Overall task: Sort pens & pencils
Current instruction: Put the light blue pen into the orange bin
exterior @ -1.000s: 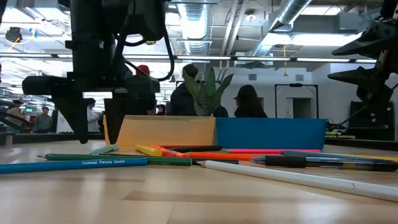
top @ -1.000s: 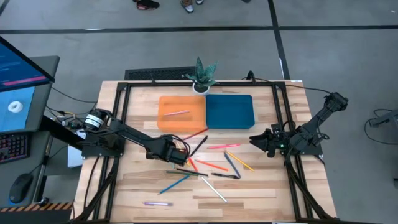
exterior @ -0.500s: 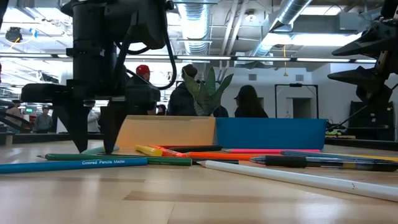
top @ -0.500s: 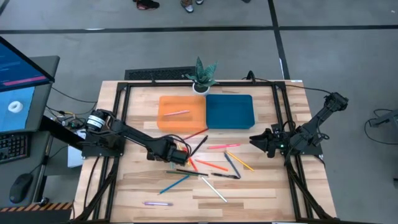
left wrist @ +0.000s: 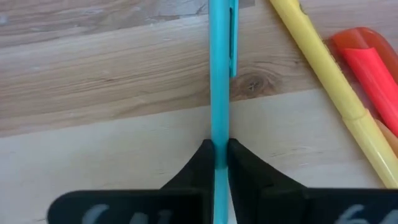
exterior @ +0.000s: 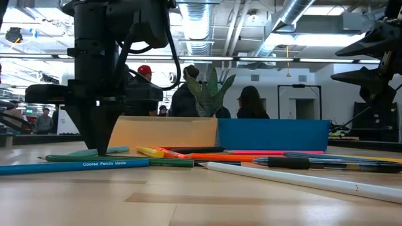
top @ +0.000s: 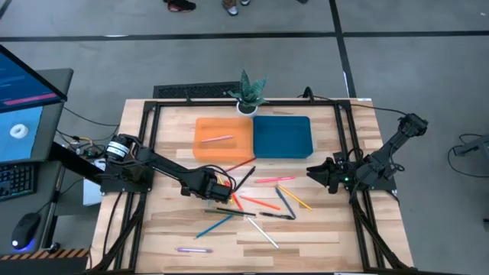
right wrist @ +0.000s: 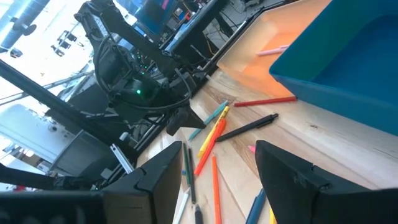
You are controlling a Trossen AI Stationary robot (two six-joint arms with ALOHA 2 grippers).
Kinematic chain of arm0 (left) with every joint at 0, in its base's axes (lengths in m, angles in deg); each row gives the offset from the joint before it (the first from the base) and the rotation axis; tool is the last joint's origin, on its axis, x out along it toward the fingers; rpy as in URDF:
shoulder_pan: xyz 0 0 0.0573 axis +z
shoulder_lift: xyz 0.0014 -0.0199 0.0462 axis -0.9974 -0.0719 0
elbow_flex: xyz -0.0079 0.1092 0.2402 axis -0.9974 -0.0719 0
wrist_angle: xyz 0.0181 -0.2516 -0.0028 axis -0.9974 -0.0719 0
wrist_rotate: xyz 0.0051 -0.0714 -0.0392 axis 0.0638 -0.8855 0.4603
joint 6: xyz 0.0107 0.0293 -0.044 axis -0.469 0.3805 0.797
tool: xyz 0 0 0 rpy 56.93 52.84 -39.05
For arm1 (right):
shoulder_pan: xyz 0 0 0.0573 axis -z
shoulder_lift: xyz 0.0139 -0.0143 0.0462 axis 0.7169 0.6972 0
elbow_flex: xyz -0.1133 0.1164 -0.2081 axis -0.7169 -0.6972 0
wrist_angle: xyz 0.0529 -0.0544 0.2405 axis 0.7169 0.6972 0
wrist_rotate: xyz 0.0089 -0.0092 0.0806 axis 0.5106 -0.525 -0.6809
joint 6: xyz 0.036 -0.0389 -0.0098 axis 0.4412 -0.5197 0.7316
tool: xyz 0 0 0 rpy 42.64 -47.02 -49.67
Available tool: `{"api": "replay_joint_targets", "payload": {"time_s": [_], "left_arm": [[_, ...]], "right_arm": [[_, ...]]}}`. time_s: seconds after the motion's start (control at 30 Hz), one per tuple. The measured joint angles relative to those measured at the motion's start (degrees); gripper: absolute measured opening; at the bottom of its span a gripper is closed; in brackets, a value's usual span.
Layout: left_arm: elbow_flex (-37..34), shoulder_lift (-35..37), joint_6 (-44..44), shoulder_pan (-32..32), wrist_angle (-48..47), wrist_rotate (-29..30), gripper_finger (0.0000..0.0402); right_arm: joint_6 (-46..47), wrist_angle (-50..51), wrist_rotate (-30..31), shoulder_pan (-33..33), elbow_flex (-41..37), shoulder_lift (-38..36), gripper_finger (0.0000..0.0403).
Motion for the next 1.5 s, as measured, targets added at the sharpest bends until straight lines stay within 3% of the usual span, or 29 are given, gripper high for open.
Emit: {"api": "replay_joint_targets", "payload": {"time_s": [0.2, 0.63, 0.9, 1.23, 1.5], "left_arm": [[0.59, -0.08, -0.36, 0.0, -0.38, -0.14, 0.001], [9.73, 0.88, -5.79, -0.93, -2.91, -0.13, 0.001], [14.92, 8.36, -9.72, -1.07, -2.93, 7.15, 0.0012], [20.61, 19.64, -26.09, -1.05, 1.07, 21.35, 0.0013], [20.63, 24.73, -49.19, -1.05, 19.92, 24.37, 0.0013]], "right_arm": [[-0.84, 0.0, 0.11, 0.0, 0.0, 0.0, 0.0225], [-1.44, 0.02, 0.15, 0.04, 0.0, 0.0, 0.0225], [-2.33, 0.02, 0.15, 0.07, 0.0, 0.0, 0.0225], [-2.44, 0.0, 0.15, 0.09, 0.0, -0.02, 0.0225], [-2.92, 0.0, 0.17, 0.09, 0.0, -0.02, 0.0225]]}}
